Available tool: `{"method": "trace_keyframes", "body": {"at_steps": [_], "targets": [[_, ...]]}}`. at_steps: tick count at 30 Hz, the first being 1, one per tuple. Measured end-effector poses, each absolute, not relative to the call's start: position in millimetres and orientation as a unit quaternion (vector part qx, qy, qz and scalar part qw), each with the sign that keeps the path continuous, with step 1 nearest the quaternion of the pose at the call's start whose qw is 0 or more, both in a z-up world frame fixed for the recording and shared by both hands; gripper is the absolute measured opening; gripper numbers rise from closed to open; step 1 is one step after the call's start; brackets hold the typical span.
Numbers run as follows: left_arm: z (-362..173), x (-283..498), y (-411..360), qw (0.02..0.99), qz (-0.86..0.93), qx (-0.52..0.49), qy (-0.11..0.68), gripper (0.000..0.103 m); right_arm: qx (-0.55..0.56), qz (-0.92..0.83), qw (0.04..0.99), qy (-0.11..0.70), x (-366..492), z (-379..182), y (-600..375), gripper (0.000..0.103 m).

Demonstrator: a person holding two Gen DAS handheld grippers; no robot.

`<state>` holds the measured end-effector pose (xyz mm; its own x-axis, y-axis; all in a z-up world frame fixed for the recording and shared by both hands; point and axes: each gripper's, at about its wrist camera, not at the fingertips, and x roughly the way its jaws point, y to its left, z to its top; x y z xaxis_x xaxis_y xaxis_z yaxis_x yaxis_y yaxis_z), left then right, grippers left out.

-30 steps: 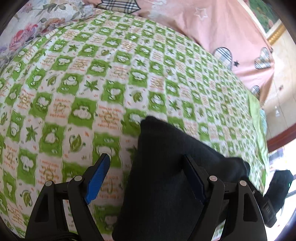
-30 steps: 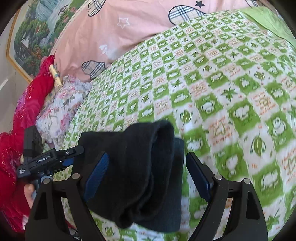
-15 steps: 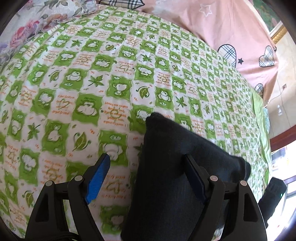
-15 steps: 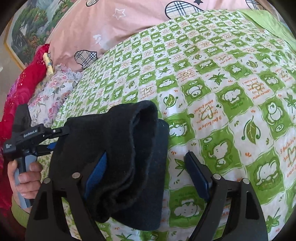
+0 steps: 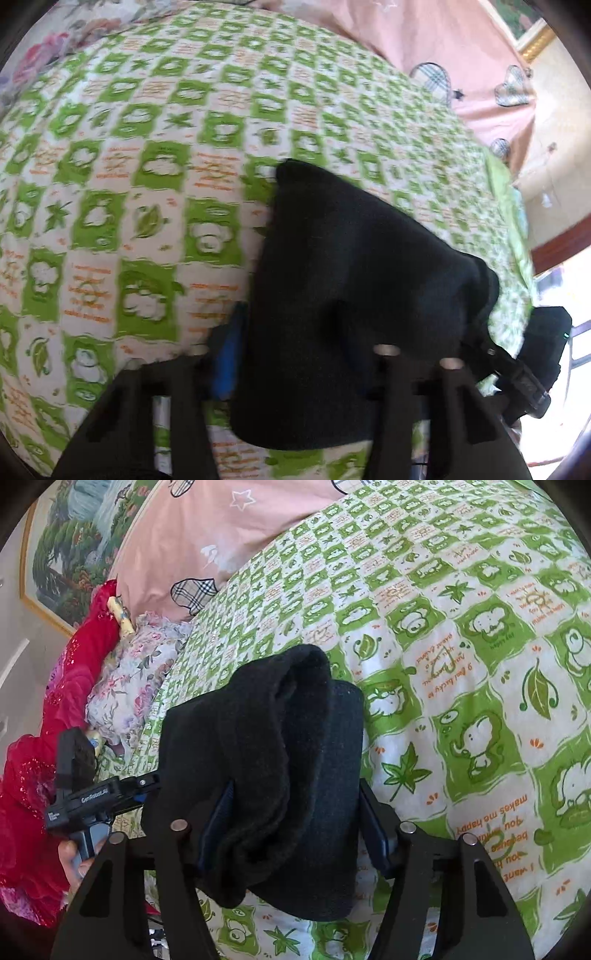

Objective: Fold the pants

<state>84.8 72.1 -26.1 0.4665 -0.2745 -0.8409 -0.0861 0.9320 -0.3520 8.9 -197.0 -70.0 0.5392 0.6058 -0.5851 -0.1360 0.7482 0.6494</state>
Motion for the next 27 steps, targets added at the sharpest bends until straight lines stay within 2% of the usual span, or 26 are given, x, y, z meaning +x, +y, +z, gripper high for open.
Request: {"method": "trace_keyframes", "body": {"at_steps": [4, 8, 19, 27], "targets": [[-18, 81, 67, 0.847, -0.057, -0.165, 0.502, 0.034, 0.279, 0.236, 0.833, 0.415, 8, -63, -197, 0.052], [-7, 77, 76, 0.85, -0.06, -0.189, 0.489, 0.026, 0.268, 0.251, 0.841, 0.398, 8, -47, -193, 0.049], [42, 101, 97, 0.89, -0.021, -0.178, 0.42, 0.025, 0.236, 0.295, 0.859, 0.346, 68, 0, -168, 0.047], [38, 136, 122, 0.892, 0.023, -0.174, 0.416, 0.025, 0.206, 0.321, 0.856, 0.35, 131, 3, -142, 0.047]]}}
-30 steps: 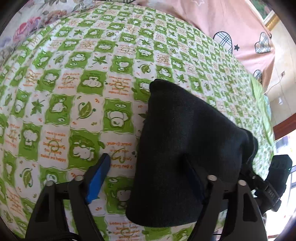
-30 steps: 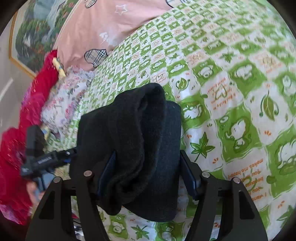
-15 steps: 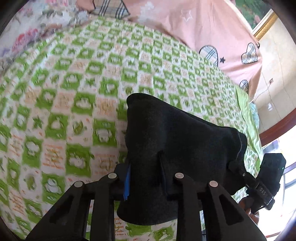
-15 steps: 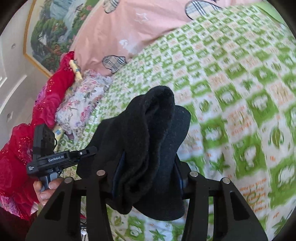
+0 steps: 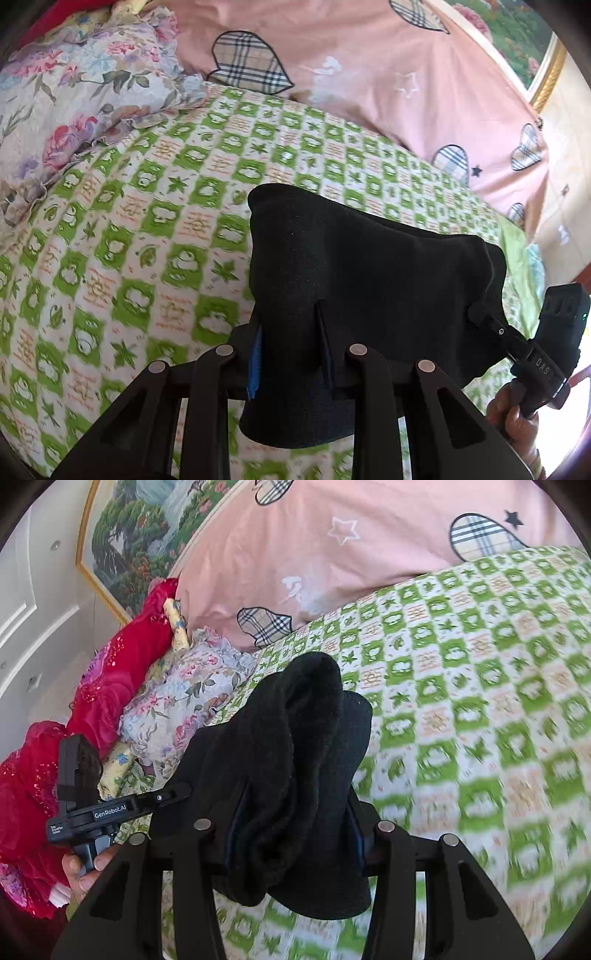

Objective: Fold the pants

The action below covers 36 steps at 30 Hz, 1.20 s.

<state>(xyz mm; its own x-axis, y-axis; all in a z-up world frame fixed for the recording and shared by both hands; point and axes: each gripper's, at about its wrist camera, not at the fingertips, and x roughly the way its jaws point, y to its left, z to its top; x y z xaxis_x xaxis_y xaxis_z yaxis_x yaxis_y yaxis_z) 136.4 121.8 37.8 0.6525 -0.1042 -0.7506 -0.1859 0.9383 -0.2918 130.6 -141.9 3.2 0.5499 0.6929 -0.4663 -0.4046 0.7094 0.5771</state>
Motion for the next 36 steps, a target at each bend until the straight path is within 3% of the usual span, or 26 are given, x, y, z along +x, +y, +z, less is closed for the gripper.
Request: {"method": "trace_keyframes", "body": {"at_steps": [10, 18, 23, 30, 36], "targets": [[2, 148, 132, 0.878, 0.036, -0.172, 0.446, 0.027, 0.186, 0.311, 0.84, 0.404, 156, -31, -127, 0.05], [-1, 143, 134, 0.874, 0.046, -0.167, 0.454, 0.057, 0.201, 0.286, 0.845, 0.405, 155, -42, -150, 0.066], [2, 133, 136, 0.875, 0.052, -0.167, 0.451, 0.058, 0.209, 0.275, 0.848, 0.401, 148, -39, -160, 0.066], [6, 114, 131, 0.879, 0.056, -0.162, 0.444, 0.073, 0.2, 0.27, 0.858, 0.388, 133, -26, -159, 0.073], [7, 99, 125, 0.882, 0.058, -0.154, 0.442, 0.074, 0.169, 0.273, 0.867, 0.38, 118, -16, -149, 0.079]]}}
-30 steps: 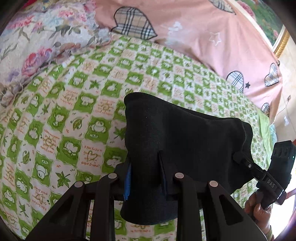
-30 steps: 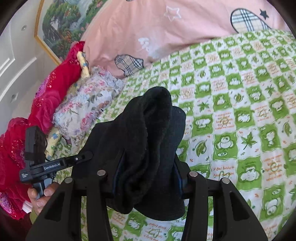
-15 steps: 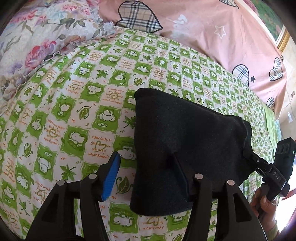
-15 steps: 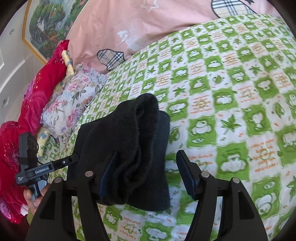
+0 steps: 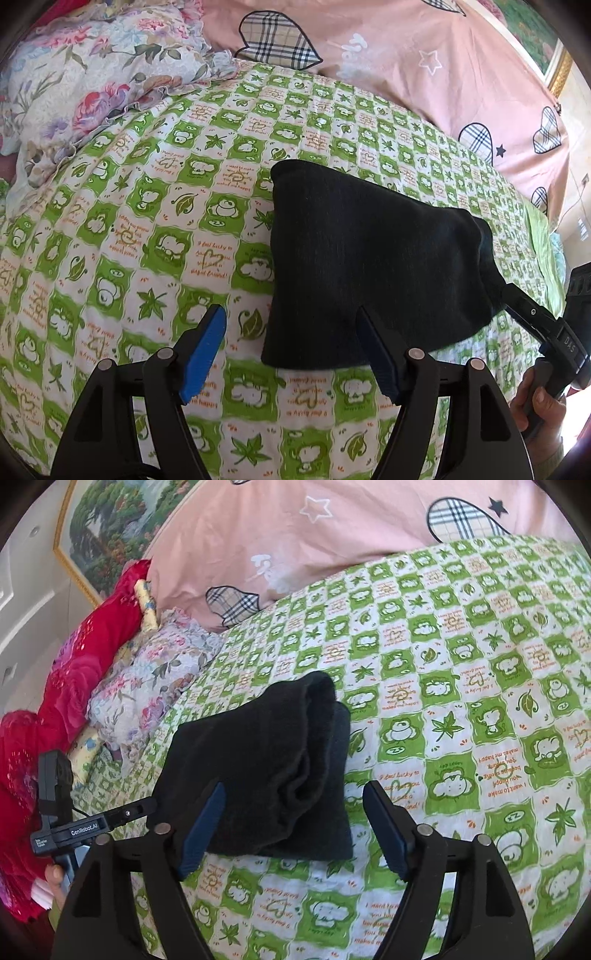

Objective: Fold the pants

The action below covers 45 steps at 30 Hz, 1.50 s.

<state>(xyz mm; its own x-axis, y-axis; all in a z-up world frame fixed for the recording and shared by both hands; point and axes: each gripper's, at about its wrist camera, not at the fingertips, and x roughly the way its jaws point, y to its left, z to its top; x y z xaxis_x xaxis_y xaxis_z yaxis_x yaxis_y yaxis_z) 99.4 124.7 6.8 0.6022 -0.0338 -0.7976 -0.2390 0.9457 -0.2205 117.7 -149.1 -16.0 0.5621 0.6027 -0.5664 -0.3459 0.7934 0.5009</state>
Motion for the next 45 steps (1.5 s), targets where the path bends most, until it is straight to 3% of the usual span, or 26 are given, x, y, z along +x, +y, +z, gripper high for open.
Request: {"method": "trace_keyframes", "body": {"at_steps": [24, 45], "targets": [[5, 53, 95, 0.891, 0.074, -0.106, 0.435, 0.081, 0.065, 0.269, 0.894, 0.351, 47, -11, -108, 0.096], [29, 36, 81, 0.91, 0.119, -0.031, 0.395, 0.083, 0.01, 0.262, 0.903, 0.339, 40, -2, -89, 0.102]]}}
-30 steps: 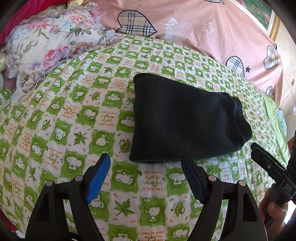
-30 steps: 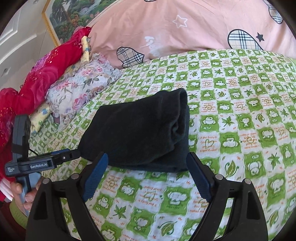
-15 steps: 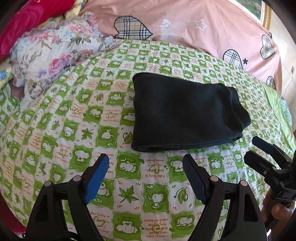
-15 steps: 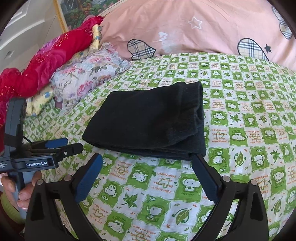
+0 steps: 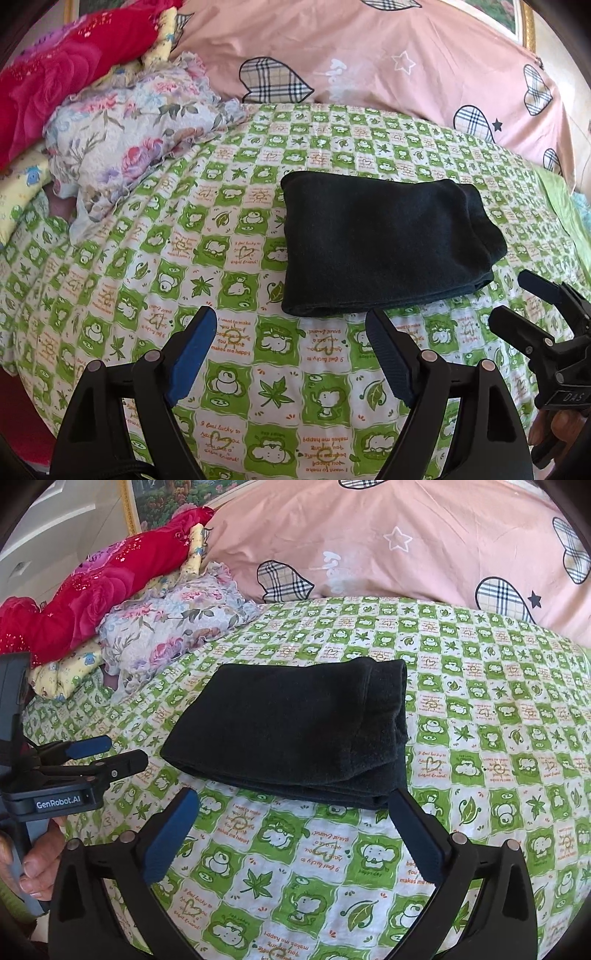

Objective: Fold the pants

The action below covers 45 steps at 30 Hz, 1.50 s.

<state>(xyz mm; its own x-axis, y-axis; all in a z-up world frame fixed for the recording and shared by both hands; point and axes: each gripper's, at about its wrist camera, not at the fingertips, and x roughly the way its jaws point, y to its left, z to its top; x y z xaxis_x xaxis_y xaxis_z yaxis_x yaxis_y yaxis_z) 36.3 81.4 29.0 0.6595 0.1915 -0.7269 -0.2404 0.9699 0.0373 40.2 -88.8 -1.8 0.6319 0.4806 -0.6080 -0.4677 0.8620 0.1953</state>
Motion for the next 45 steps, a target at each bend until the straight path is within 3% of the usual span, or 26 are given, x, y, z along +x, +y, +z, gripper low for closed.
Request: {"method": "trace_keyframes", "body": {"at_steps": [45], "targets": [[-2, 50, 81, 0.911, 0.107, -0.016, 0.398, 0.085, 0.002, 0.264, 0.903, 0.338, 52, -27, -75, 0.102]]}}
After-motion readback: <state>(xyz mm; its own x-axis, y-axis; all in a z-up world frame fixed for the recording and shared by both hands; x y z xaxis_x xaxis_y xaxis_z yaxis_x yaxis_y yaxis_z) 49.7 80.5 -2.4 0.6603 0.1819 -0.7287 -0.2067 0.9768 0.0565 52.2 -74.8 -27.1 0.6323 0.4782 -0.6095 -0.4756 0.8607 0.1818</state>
